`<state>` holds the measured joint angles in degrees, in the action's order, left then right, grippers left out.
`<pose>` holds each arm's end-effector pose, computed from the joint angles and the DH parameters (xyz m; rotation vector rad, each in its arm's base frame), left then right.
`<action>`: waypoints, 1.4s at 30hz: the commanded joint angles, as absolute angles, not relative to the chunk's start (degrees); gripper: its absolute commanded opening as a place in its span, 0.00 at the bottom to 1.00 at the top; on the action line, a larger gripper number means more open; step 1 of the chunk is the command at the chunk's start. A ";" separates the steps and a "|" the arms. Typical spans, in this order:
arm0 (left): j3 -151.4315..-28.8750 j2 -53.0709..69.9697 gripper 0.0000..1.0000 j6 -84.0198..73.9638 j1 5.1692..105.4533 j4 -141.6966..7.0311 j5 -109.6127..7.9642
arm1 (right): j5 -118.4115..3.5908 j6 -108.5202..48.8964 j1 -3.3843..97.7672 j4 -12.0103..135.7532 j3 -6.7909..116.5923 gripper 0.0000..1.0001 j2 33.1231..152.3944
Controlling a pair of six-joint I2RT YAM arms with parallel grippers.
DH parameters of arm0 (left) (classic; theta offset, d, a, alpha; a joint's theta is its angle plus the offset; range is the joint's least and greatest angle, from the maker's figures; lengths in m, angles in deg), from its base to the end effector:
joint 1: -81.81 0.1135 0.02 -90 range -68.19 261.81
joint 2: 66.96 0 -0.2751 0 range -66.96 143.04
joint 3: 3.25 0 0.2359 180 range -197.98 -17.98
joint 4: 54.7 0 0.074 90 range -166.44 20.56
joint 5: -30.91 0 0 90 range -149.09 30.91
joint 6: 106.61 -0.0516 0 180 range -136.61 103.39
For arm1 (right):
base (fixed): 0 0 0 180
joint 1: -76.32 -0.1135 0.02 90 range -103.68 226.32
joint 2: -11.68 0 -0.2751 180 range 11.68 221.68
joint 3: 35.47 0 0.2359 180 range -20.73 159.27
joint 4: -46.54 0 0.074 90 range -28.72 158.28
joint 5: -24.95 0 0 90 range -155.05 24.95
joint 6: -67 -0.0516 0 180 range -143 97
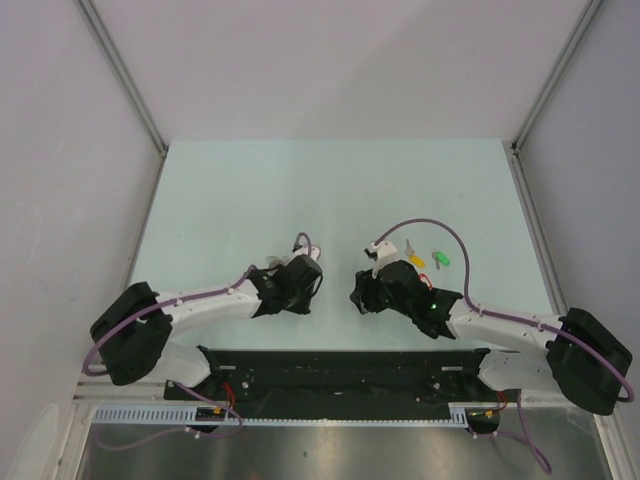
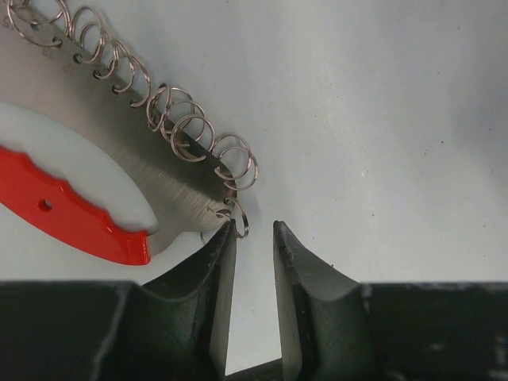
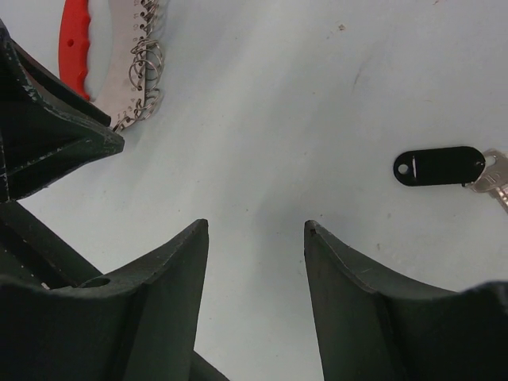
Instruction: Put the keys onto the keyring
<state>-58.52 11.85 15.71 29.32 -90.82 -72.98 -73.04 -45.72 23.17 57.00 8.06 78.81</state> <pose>0.1593 -0.1873 0.1821 0.3681 2.5563 -0.2398 0.1454 0.1821 0.2025 -0.5036 2.1655 0.6029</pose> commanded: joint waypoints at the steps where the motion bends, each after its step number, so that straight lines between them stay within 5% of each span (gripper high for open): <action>1: -61.22 13.37 0.29 14.77 27.93 -90.44 -76.05 | -75.77 -46.20 23.23 56.97 10.12 0.56 76.89; 13: -62.98 16.63 0.22 14.51 27.41 -92.29 -79.91 | -75.77 -46.02 23.32 56.71 9.68 0.56 76.80; 22: -62.81 16.01 0.00 14.15 27.23 -92.11 -79.74 | -75.69 -45.94 23.41 56.79 9.59 0.55 76.45; 42: -54.74 -7.09 0.00 3.27 30.75 -75.97 -88.70 | -68.41 -45.06 24.72 52.93 7.66 0.52 70.48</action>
